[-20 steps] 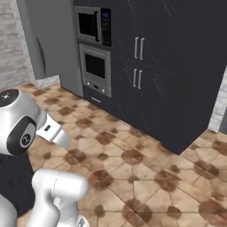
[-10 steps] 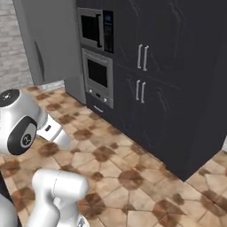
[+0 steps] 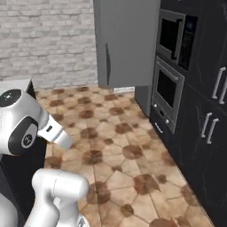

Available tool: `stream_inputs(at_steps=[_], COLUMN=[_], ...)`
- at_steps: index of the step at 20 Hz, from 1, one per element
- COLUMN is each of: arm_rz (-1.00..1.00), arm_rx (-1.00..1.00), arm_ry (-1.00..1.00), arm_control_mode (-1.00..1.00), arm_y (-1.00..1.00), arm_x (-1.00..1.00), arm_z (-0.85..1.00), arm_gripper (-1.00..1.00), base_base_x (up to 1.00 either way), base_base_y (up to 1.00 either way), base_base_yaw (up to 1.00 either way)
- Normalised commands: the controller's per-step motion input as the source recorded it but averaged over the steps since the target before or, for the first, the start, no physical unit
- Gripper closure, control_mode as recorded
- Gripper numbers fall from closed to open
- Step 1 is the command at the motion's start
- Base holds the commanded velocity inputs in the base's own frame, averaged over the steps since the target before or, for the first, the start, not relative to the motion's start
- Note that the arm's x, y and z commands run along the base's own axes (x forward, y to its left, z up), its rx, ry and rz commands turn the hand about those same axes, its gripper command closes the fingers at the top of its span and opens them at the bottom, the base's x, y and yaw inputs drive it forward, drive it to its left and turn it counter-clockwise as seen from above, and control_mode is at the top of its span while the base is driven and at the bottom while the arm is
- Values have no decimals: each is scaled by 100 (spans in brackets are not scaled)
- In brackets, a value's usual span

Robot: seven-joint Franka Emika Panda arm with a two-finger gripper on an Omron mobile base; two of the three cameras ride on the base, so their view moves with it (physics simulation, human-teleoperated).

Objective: Pick the apple and orange from the fridge and place them on the plate next to the blender to make a fruit smoothie.

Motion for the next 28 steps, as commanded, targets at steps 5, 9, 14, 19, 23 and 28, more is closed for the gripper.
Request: stream_inputs(at_steps=[5, 9, 14, 19, 23, 28], arm_rz=[0, 0, 0, 0, 0, 0], arm_rx=[0, 0, 0, 0, 0, 0], arm_ry=[0, 0, 0, 0, 0, 0], arm_control_mode=[100, 100, 100, 100, 100, 100], arm_y=[0, 0, 0, 0, 0, 0], arm_x=[0, 0, 0, 0, 0, 0], arm_z=[0, 0, 0, 0, 0, 0], arm_gripper=[-100, -100, -100, -100, -100, -100], base_base_x=[90, 100, 100, 100, 100, 100], base_base_y=[-13, -9, -31, -57, -48, -35], base_base_yaw=[81, 67, 41, 30, 16, 12])
